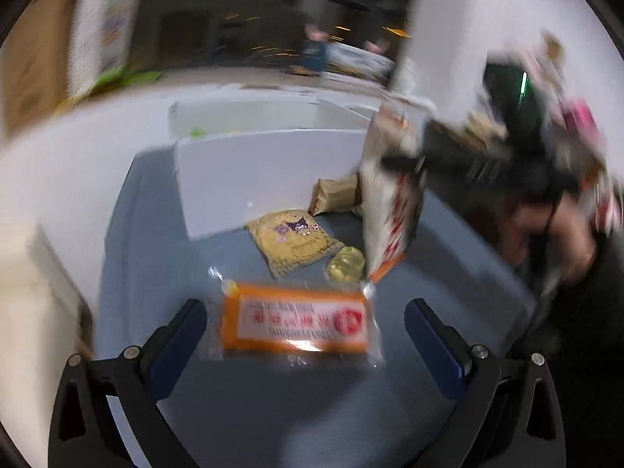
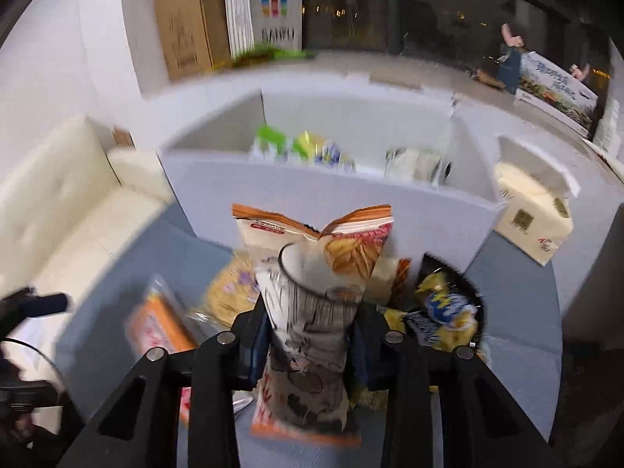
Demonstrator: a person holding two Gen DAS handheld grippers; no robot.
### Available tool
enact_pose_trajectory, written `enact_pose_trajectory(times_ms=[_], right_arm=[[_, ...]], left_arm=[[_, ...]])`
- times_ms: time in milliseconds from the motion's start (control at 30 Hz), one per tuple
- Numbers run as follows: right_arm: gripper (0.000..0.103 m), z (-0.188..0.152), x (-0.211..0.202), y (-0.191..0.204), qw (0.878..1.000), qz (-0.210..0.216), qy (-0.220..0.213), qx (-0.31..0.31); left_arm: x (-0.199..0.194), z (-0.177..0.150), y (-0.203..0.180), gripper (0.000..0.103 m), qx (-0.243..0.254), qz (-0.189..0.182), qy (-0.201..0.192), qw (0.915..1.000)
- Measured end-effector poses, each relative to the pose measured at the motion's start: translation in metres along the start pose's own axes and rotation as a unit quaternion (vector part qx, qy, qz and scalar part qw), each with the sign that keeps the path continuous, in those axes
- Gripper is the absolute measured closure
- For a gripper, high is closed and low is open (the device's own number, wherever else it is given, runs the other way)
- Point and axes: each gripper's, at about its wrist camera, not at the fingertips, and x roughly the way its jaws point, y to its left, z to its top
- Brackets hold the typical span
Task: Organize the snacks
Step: 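Grasp the orange flying-cake pack with the left gripper while the right holds the chip bag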
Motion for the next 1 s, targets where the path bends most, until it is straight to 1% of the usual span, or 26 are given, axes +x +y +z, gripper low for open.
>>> enact_pose_trajectory(times_ms=[33,67,100,167,233,267,333,400,467,500,533,567,600,667,733,767,800,833,867,933,1000], right_arm=[[0.066,0.001,-0.015,-0.003,1.000,0.009,-0.016,0.008],[0.067,0.002,-0.025,-0.005,1.000,0.012,-0.027,0.011],[0.067,0.003,-0.037,-0.006,0.999,0.010,-0.041,0.012],[0.067,0.003,-0.061,-0.011,0.998,0.010,-0.065,0.018],[0.067,0.003,-0.082,-0.016,0.996,0.023,-0.085,0.032],[0.067,0.001,-0.094,-0.018,0.994,0.035,-0.095,0.039],[0.067,-0.005,-0.114,-0.020,0.992,0.046,-0.107,0.047],[0.067,-0.009,-0.126,-0.023,0.992,0.050,-0.111,0.045],[0.067,-0.017,-0.136,-0.022,0.991,0.050,-0.113,0.044],[0.067,-0.020,-0.139,-0.023,0.991,0.051,-0.112,0.047],[0.067,-0.024,-0.140,-0.025,0.991,0.053,-0.111,0.052],[0.067,-0.030,-0.143,-0.026,0.990,0.056,-0.111,0.059],[0.067,-0.032,-0.142,-0.029,0.990,0.058,-0.111,0.064],[0.067,-0.038,-0.142,-0.034,0.989,0.062,-0.109,0.074],[0.067,-0.044,-0.144,-0.036,0.989,0.063,-0.107,0.081],[0.067,-0.046,-0.143,-0.037,0.989,0.063,-0.105,0.083],[0.067,-0.048,-0.143,-0.038,0.989,0.064,-0.102,0.086],[0.067,-0.049,-0.142,-0.038,0.989,0.065,-0.100,0.087],[0.067,-0.049,-0.141,-0.039,0.989,0.066,-0.098,0.088],[0.067,-0.050,-0.138,-0.040,0.989,0.069,-0.095,0.090],[0.067,-0.049,-0.136,-0.039,0.989,0.071,-0.091,0.089]], left_arm=[[0.003,0.002,-0.002,0.000,0.032,0.007,0.007,0.9994],[0.008,0.004,-0.005,0.000,0.076,0.011,0.016,0.9969],[0.011,0.005,-0.006,0.000,0.101,0.007,0.022,0.9946],[0.018,0.007,-0.007,0.000,0.150,-0.014,0.038,0.9878],[0.024,0.009,-0.010,0.000,0.207,-0.040,0.057,0.9760],[0.028,0.010,-0.013,0.000,0.246,-0.057,0.069,0.9652],[0.033,0.010,-0.020,0.000,0.299,-0.080,0.087,0.9469],[0.040,0.011,-0.026,0.000,0.347,-0.109,0.113,0.9248],[0.048,0.012,-0.030,0.000,0.376,-0.137,0.143,0.9052],[0.054,0.011,-0.032,0.000,0.393,-0.154,0.160,0.8921],[0.059,0.009,-0.033,0.000,0.407,-0.160,0.171,0.8832],[0.066,0.007,-0.033,0.000,0.425,-0.172,0.186,0.8694],[0.070,0.005,-0.032,0.000,0.435,-0.180,0.193,0.8608],[0.079,0.000,-0.029,0.000,0.461,-0.196,0.203,0.8411],[0.086,-0.003,-0.025,0.000,0.479,-0.212,0.215,0.8242],[0.091,-0.005,-0.024,0.000,0.489,-0.221,0.226,0.8127],[0.095,-0.006,-0.022,0.000,0.493,-0.229,0.236,0.8052],[0.098,-0.004,-0.021,0.000,0.490,-0.244,0.240,0.8015],[0.102,0.000,-0.019,0.000,0.489,-0.251,0.242,0.7996],[0.108,0.004,-0.017,0.000,0.485,-0.267,0.257,0.7918],[0.110,0.007,-0.014,0.000,0.492,-0.280,0.253,0.7849]])
